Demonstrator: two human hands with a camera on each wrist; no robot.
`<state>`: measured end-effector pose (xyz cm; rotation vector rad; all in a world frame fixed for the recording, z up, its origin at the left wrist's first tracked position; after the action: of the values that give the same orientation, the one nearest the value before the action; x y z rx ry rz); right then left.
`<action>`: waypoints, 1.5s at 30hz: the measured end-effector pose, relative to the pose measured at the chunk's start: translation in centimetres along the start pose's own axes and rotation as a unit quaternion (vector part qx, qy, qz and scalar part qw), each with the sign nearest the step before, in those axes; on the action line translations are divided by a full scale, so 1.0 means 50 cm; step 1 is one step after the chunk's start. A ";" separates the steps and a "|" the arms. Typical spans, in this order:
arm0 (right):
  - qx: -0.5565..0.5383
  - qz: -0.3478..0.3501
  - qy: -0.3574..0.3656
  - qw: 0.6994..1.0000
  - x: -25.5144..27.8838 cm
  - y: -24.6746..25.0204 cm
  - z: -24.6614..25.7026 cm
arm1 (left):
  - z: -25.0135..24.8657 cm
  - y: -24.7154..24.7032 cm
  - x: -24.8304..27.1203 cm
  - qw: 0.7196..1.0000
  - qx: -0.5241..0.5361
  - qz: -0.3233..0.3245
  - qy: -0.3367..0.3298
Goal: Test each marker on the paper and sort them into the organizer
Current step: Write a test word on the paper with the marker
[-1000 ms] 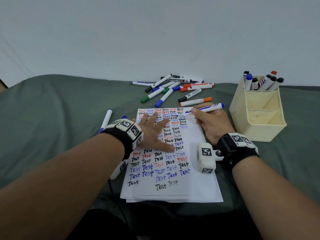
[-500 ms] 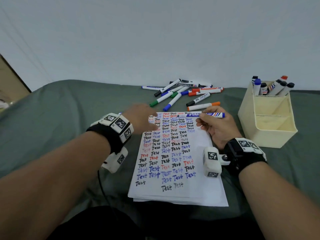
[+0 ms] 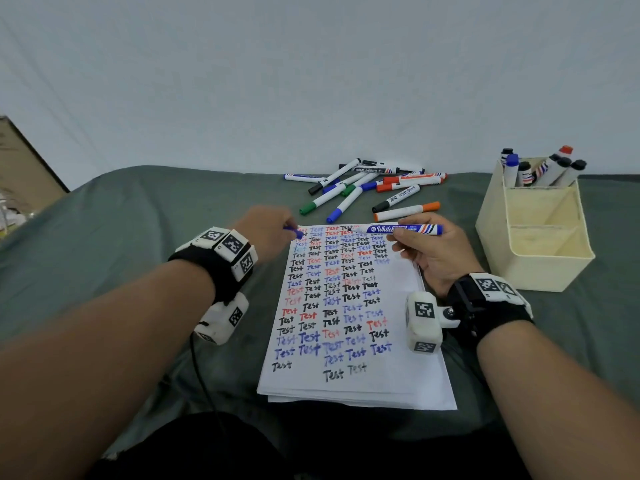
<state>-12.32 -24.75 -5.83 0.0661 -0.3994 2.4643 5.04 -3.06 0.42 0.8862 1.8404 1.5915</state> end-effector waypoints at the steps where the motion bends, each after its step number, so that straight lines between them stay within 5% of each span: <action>1: 0.002 0.000 0.000 1.000 0.000 0.000 0.000 | -0.015 0.002 -0.003 1.000 0.025 -0.011 -0.006; 17: 0.009 0.013 -0.002 1.000 0.005 -0.005 0.001 | -0.161 -0.025 -0.024 0.981 0.174 -0.027 -0.086; 30: 0.039 -0.004 0.011 0.999 0.000 0.004 0.001 | -0.180 -0.038 -0.039 0.989 0.096 -0.020 -0.107; 38: 0.041 -0.002 0.018 0.999 -0.001 0.002 0.001 | -0.163 -0.079 -0.025 0.990 0.008 0.073 -0.121; 42: 0.023 -0.017 0.014 0.999 -0.005 0.010 0.000 | -0.105 -0.173 0.008 0.970 -0.053 0.233 -0.037; 45: 0.001 -0.022 0.010 1.000 -0.006 0.014 -0.001 | -0.086 -0.218 0.023 0.958 -0.056 0.280 -0.030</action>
<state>-12.51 -25.44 -6.14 0.0508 -0.3843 2.4207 -0.39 -5.78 -9.66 1.4766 1.5112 1.9454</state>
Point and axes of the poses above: each hand's wrist, its own x-axis away from the middle knuckle, its own y-axis out of the back of the hand, z = x × y, the point moved 10 cm from there along -x, towards the middle knuckle, and after that the axes turned 9 degrees about -y, right-handed, at the moved point
